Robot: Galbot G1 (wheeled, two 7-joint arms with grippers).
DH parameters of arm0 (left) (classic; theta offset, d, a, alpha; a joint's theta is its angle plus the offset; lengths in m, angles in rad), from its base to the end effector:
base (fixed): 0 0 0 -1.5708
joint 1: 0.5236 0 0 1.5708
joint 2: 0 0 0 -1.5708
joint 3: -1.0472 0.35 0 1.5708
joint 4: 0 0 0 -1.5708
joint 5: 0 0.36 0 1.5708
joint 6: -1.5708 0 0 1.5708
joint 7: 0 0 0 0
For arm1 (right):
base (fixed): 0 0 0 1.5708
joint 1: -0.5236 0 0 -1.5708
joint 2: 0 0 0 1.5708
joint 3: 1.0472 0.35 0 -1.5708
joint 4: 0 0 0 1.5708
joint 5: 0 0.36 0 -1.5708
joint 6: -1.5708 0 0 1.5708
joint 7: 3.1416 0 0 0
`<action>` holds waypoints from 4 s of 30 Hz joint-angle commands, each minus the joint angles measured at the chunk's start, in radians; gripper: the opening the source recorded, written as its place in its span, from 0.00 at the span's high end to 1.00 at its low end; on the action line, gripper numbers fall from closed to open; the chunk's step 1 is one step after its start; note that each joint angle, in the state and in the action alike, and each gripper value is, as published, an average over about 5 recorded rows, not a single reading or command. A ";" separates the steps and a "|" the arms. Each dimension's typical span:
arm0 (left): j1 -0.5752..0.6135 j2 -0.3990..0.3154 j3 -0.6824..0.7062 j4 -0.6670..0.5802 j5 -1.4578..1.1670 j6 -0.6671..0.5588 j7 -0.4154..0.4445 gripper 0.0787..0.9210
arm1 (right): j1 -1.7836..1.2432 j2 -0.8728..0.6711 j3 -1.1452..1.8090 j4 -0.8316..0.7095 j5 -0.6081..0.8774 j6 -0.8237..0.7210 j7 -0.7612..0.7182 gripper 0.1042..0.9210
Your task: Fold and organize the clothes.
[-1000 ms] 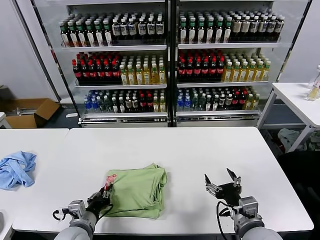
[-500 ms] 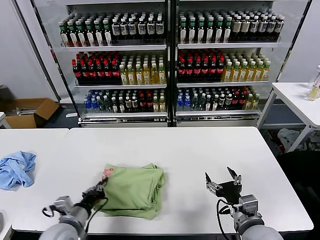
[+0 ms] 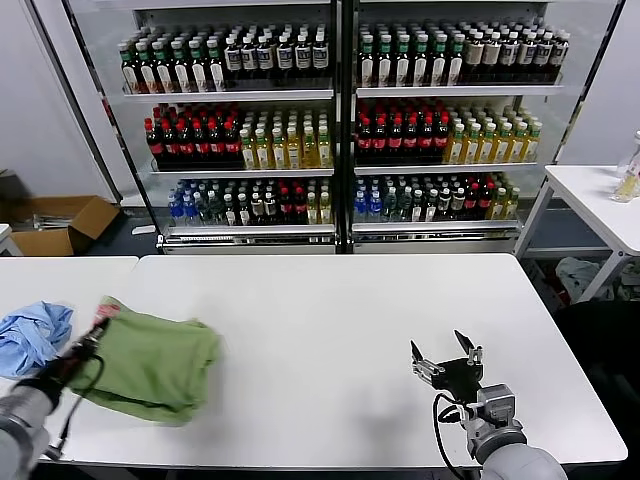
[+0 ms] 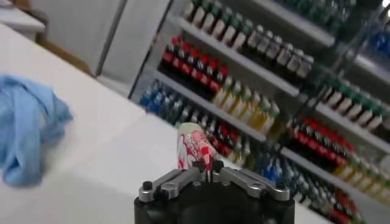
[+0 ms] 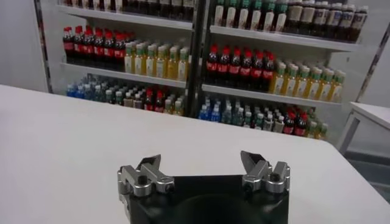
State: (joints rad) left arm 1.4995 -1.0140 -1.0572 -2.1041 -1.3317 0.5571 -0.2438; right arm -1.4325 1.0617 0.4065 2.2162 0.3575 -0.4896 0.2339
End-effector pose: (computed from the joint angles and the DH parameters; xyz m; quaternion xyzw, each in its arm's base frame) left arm 0.2145 0.2221 -0.1692 0.0442 -0.9505 0.2674 0.1521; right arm 0.2147 -0.0357 -0.2305 0.0661 -0.9827 0.0811 0.1529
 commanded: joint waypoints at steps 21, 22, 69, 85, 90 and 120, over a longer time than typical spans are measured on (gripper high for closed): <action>-0.101 -0.439 0.837 -0.092 0.491 -0.106 -0.005 0.97 | -0.024 -0.006 0.013 0.011 -0.011 -0.002 0.005 0.12; -0.115 -0.448 0.839 -0.076 0.501 -0.117 -0.006 0.97 | -0.025 -0.007 0.014 0.012 -0.011 -0.003 0.005 0.12; -0.035 -0.245 0.352 0.028 1.125 -0.280 0.245 0.12 | 0.298 0.080 -0.407 -0.269 0.363 -0.089 0.098 0.12; -0.030 -0.264 0.362 0.037 1.127 -0.283 0.245 0.12 | 0.331 0.109 -0.405 -0.326 0.386 -0.088 0.082 0.24; -0.037 -0.271 0.370 0.053 1.114 -0.325 0.238 0.12 | 0.335 0.115 -0.401 -0.336 0.383 -0.079 0.073 0.42; -0.072 -0.283 0.466 0.136 1.268 -0.560 0.301 0.12 | 0.294 -0.023 -0.175 -0.288 0.179 -0.066 -0.018 1.00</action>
State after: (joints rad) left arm 1.4305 -1.2921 -0.6297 -1.9848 -0.1409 0.0809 0.0452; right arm -1.0952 1.0625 0.1793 1.9643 0.6181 -0.5697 0.2579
